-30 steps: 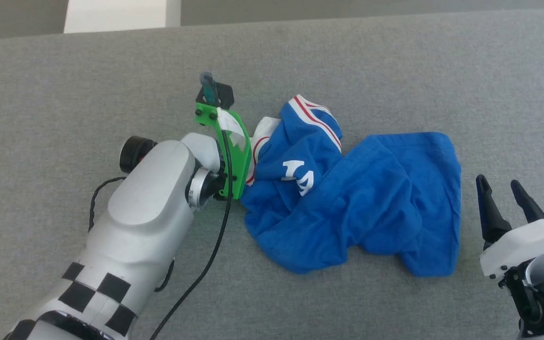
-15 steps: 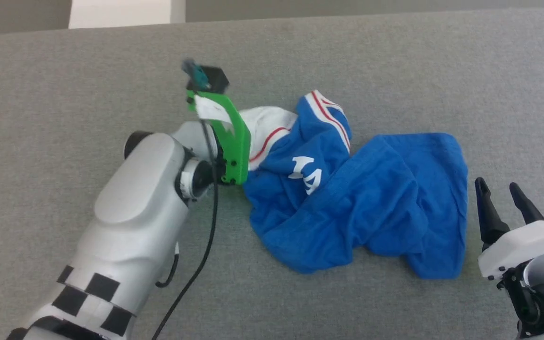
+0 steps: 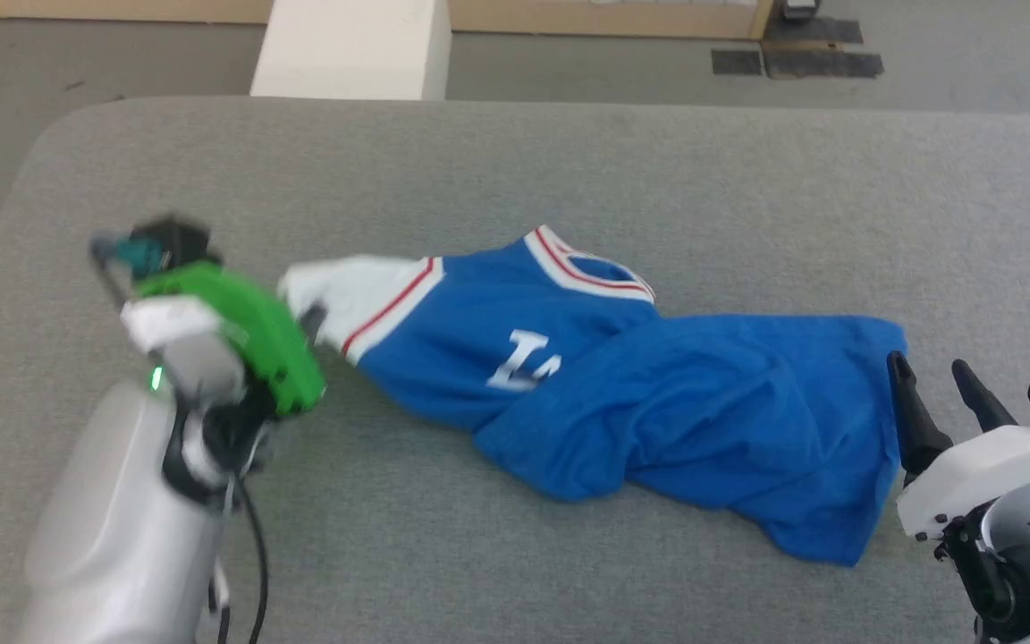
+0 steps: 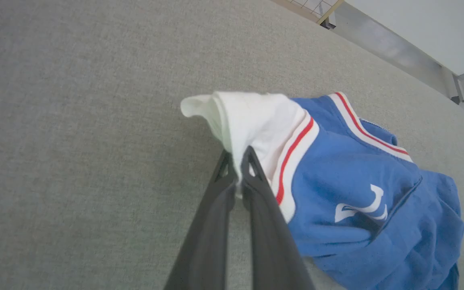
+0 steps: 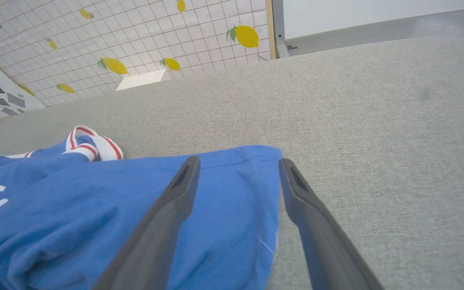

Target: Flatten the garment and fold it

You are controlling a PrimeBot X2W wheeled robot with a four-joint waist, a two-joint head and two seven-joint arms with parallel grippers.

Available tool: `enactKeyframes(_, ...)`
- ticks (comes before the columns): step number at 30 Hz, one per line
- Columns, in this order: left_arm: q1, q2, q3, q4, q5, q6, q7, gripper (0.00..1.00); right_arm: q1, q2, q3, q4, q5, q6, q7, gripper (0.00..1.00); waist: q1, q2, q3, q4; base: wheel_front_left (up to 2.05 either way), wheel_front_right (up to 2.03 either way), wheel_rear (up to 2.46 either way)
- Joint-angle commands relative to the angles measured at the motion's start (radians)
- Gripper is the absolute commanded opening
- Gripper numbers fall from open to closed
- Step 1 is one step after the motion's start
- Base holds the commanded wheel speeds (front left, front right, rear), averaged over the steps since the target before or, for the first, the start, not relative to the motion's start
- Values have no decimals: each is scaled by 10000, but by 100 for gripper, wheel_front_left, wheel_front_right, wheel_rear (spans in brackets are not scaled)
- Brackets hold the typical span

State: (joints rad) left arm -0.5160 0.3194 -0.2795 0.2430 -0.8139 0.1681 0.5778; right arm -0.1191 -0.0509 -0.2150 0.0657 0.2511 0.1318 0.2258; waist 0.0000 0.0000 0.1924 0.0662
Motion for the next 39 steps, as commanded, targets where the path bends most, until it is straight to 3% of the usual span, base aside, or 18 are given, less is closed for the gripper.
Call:
enactKeyframes(1, 703, 70, 211, -180, -294, 197, -125, 0, 126, 7, 10, 8, -23, -11, 31, 100, 0, 0, -290, 301, 0, 0, 0)
enactKeyframes(6, 2997, 5, 731, -466, -891, 787, -238, 0, 160, 7, 117, 13, 5, -11, 86, 100, 0, 0, -342, 358, 0, 0, 0)
enactKeyframes(12, 4562, -505, 983, -478, -1535, 908, -437, 0, 168, 7, 158, 17, 5, -11, 140, 100, 0, 0, -372, 350, 0, 0, 0)
enactKeyframes(13, 4647, -568, 1065, -523, -1596, 885, -566, 32, 182, 7, 152, 25, 2, -11, 139, 100, 0, 0, -391, 359, 0, 0, 0)
enactKeyframes(14, 4711, -600, 1151, -603, -1612, 839, -749, 100, 211, 7, 137, 34, 2, -11, 140, 100, 0, 0, -420, 380, 0, 0, 0)
enactKeyframes(19, 4569, -675, 1985, -1330, -1575, 394, -2341, 100, 369, 7, 161, 86, 12, -11, 177, 100, 0, 0, -607, 416, 0, 0, 0)
enactKeyframes(22, 4459, -473, 2274, -1793, -931, -89, -3800, 100, 454, 7, 185, 106, 31, -11, 186, 100, 0, 0, -718, 401, 0, 0, 0)
enactKeyframes(27, 4568, -359, 2195, -2116, 417, -935, -6334, 100, 530, 7, 225, 75, 18, -11, 273, 100, 0, 0, -827, 316, 0, 0, 0)
enactKeyframes(31, 4811, -379, 1931, -1921, 1269, -1176, -7587, 100, 538, -22, 263, 47, -73, -11, 617, 100, 0, 0, -805, 281, 0, 0, 0)
enactKeyframes(39, 4697, -552, 1701, -1674, 2154, -1267, -8247, 100, -660, -893, 451, 148, -298, -11, 2443, 100, 0, 0, -213, 343, 0, 0, 0)
